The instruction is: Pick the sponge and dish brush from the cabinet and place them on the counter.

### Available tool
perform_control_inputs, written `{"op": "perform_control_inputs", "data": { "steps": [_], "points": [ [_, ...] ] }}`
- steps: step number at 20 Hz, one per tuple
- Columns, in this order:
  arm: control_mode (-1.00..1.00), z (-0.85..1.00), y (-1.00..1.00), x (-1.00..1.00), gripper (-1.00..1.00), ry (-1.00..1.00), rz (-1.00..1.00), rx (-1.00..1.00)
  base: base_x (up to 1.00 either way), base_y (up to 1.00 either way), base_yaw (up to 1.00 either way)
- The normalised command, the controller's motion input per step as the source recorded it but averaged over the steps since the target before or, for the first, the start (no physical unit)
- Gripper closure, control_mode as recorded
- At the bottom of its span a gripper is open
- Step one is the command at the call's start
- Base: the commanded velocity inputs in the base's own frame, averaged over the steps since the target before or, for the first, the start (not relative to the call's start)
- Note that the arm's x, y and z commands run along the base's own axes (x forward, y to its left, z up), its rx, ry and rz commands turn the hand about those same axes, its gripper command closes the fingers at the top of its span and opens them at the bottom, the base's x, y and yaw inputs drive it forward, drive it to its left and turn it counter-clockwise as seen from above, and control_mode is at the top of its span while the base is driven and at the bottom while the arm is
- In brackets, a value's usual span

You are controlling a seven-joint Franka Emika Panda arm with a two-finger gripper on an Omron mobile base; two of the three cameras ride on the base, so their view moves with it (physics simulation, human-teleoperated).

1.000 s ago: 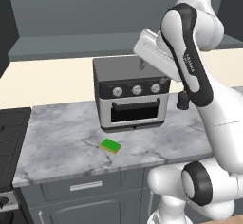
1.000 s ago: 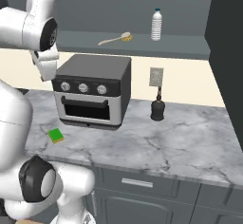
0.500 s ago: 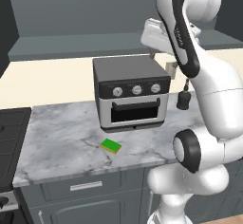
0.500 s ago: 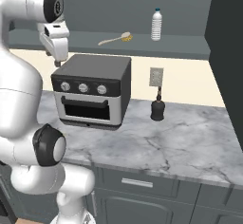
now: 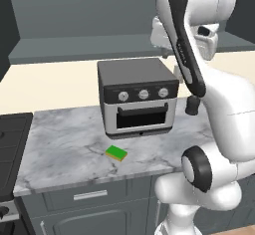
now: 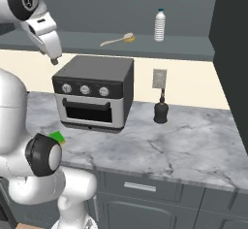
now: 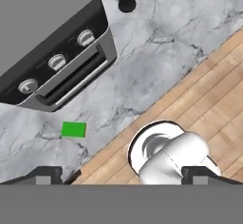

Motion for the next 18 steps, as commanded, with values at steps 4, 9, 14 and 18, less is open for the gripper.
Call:
{"op": "perform_control_inputs", "data": {
  "steps": [4,9,14,18],
  "points": [
    [-1.0,-0.43,-0.21,-0.52,-1.0,-0.33,0.17,-0.3,0.0,0.0,0.0],
    [-1.0,-0.26,-0.22,-0.12,-1.0,-0.37,0.14,-0.25,0.0,0.0,0.0],
    [-1.0,0.17,-0.28,0.47,-1.0,-0.32,0.03,-0.05,0.0,0.0,0.0],
    [-1.0,0.61,-0.17,0.69,-1.0,-0.19,0.0,0.04,0.0,0.0,0.0]
  ]
}}
